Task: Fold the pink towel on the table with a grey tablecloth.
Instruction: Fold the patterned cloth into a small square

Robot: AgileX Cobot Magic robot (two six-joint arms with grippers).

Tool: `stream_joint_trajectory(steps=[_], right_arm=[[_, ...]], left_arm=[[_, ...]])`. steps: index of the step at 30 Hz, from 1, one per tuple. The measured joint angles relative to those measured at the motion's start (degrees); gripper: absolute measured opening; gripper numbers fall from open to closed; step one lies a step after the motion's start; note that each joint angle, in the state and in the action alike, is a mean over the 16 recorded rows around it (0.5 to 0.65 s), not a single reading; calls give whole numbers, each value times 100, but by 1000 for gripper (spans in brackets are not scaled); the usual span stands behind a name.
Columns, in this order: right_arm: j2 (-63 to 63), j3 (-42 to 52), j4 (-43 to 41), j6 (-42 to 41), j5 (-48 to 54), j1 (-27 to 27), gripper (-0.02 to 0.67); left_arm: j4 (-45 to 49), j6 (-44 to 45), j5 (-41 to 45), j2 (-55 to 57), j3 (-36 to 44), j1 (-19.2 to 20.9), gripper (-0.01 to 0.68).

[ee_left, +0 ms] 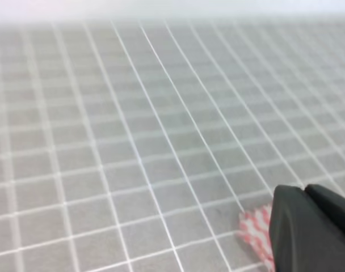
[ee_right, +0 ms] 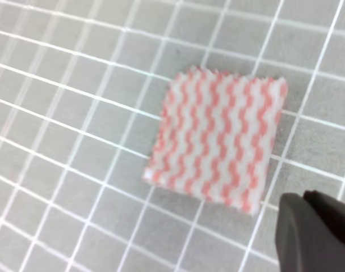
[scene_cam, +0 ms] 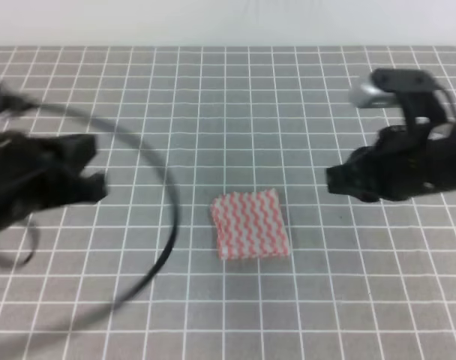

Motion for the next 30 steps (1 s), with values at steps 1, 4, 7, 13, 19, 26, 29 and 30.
stream_joint_trajectory(steps=[1, 4, 7, 13, 19, 26, 29, 30], right_arm=[[-222, 128, -5, 6, -28, 0, -15], [-860, 503, -18, 15, -88, 1, -15], [-1490, 858, -32, 41, -118, 1, -15], [-2622, 1493, -80, 110, -102, 1, -15], [-3754, 2159, -164, 164, -288, -1, -15], [-5088, 3051, -240, -34, -1025, -3, -15], [-5565, 3426, -233, -148, -1408, -4, -15], [-5692, 3530, -223, -186, -1508, -4, -15]], left_arm=[[-22, 3, -107, -331, 219, 0, -2], [-93, 8, -413, -1338, 861, 0, -2], [-132, 15, -600, -2236, 1410, 0, -2], [-155, 34, -610, -3484, 2145, 1, -2], [-194, 51, -539, -4032, 2597, 1, -2], [-316, 80, -672, -4357, 3138, 1, -2], [-370, 100, -815, -4495, 3434, 1, -2], [-387, 107, -863, -4539, 3538, 1, -2]])
